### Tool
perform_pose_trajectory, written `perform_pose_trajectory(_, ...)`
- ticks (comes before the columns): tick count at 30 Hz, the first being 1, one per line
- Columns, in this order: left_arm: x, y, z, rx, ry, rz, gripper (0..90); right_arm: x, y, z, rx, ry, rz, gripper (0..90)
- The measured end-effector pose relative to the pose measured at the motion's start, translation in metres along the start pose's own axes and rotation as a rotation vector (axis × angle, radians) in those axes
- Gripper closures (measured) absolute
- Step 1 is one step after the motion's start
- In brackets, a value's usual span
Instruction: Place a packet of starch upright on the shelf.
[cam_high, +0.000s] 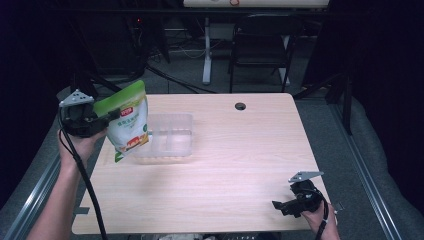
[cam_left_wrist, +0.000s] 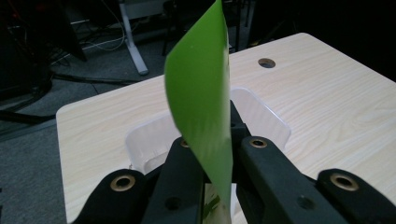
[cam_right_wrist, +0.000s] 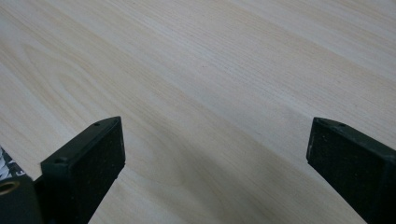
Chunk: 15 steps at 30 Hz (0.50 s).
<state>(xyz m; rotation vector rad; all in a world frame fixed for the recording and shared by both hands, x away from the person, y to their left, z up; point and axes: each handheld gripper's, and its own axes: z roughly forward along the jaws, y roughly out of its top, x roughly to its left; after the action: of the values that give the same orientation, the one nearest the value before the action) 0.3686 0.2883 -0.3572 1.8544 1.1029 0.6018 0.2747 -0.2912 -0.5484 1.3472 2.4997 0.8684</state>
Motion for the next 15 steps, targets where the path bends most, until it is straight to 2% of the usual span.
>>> perform_pose_trajectory(15,0.007,0.006,0.016,-0.006,0.041,-0.019,90.0,0.0,0.0,0.0,-0.002,-0.002,-0.001,3.9)
